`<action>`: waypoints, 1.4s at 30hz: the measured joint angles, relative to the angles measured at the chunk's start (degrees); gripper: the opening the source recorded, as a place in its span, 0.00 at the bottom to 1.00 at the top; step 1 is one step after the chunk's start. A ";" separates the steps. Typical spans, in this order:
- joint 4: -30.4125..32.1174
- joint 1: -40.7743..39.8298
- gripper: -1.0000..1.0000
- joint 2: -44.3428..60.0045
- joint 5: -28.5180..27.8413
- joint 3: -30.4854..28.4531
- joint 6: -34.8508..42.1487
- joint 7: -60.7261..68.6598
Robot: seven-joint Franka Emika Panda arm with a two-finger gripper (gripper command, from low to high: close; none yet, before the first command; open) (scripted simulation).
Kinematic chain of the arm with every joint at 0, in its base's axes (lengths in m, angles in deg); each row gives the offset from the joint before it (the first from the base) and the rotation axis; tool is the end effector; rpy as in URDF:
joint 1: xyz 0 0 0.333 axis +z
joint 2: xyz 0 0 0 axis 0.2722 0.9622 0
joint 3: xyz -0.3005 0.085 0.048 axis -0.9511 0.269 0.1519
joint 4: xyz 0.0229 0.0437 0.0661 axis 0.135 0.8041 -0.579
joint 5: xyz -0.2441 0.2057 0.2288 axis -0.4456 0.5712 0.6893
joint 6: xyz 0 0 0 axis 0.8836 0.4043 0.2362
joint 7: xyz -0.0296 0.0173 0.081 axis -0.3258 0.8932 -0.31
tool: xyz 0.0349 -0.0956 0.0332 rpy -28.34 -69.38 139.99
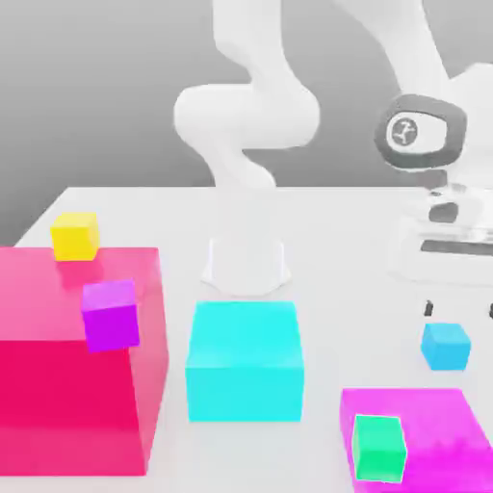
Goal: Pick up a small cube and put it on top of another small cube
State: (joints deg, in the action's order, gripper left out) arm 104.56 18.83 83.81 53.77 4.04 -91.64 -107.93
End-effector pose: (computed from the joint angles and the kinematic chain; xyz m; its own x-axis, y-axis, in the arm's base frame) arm 0.3043 0.3017 0.2347 0.7106 -0.6958 0.1048 -0.6953 -0.7172 -0.0473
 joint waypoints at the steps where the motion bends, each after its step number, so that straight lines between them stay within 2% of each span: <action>1: 0.92 1.28 0.50 1.58 0.66 0.69 -1.20 -1.42; 3: 2.41 2.85 0.50 4.28 2.21 2.03 -3.48 -3.49; 6: 2.27 5.12 0.50 7.46 -0.87 -0.01 -5.66 -6.94; 16: -0.69 17.65 0.50 17.23 -17.20 -15.88 -11.52 -19.41; 17: -0.98 18.98 0.00 18.10 -18.67 -17.52 -12.02 -20.53; 23: -1.12 19.67 0.00 18.53 -19.43 -18.35 -12.45 -21.10; 26: -0.54 17.50 0.00 16.82 -16.31 -15.54 -11.53 -18.75; 32: 1.31 10.43 0.00 11.03 -6.01 -6.31 -8.27 -11.02; 37: 2.79 6.84 0.00 5.99 2.63 -0.86 -5.29 -4.55; 39: 1.92 5.41 0.00 4.30 4.76 -1.04 -3.39 -3.19; 42: -0.21 -1.71 0.00 0.60 5.04 -6.00 2.27 -5.02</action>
State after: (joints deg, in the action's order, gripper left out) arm 104.35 17.11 84.41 58.81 -1.96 -89.37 -112.95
